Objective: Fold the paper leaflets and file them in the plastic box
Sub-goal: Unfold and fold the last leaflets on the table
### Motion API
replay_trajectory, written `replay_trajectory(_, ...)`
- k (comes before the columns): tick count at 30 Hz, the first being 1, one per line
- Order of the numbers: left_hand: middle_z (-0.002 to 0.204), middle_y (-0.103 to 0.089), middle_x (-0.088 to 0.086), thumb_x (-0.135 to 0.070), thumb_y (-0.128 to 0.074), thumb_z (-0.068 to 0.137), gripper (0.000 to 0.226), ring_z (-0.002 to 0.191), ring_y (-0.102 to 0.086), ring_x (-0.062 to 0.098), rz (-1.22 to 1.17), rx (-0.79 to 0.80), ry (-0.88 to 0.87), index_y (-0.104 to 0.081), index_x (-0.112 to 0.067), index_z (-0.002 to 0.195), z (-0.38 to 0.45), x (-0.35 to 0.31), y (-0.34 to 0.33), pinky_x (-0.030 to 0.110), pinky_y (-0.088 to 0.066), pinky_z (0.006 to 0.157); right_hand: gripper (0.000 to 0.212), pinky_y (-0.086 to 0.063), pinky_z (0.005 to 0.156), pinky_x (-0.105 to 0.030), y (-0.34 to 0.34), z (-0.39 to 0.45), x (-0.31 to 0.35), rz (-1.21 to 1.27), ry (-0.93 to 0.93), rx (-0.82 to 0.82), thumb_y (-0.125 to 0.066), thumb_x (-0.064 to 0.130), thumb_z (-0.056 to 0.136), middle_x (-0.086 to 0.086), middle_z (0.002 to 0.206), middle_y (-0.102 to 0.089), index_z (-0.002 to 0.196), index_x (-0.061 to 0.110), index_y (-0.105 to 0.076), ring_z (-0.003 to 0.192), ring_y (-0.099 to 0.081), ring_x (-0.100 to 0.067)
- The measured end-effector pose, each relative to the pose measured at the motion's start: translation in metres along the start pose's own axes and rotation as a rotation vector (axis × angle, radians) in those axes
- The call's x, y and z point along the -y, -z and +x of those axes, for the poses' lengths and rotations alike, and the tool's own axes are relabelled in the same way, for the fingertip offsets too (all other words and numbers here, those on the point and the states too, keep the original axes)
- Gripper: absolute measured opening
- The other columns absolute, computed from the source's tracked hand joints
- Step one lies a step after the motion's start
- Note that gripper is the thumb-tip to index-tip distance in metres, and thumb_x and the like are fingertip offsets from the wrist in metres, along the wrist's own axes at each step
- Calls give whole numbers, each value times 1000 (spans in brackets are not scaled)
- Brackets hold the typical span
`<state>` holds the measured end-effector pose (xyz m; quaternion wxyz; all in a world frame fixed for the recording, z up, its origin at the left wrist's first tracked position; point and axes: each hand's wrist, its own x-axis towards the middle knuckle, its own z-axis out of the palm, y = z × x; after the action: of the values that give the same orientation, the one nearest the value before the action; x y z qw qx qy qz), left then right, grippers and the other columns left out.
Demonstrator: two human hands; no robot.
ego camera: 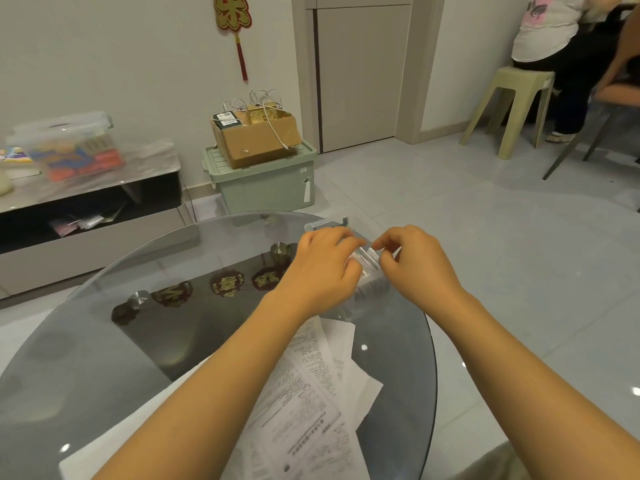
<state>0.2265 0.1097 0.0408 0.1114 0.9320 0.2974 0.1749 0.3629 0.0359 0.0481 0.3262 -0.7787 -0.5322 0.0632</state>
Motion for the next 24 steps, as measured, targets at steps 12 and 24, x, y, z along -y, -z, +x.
replay_trajectory(12, 142, -37, -11, -33, -24, 97, 46, 133, -25, 6, 20, 95, 241, -37, -29, 141, -149, -28, 27, 29, -6, 112, 21, -42, 76, -21, -18, -83, 38, -14, 336, 297, -56, 20, 89, 11, 97, -48, 109, 25, -62, 78, -46, -1)
replay_trajectory(24, 139, -39, -15, -49, -41, 94, 48, 128, -34, 6, 38, 295, 297, -38, -32, 139, -218, -24, 17, 29, -25, 110, 26, -46, 87, -28, -36, -127, 28, -173, 469, 576, -59, 29, 87, 10, 112, -53, 114, 29, -61, 97, -52, -7)
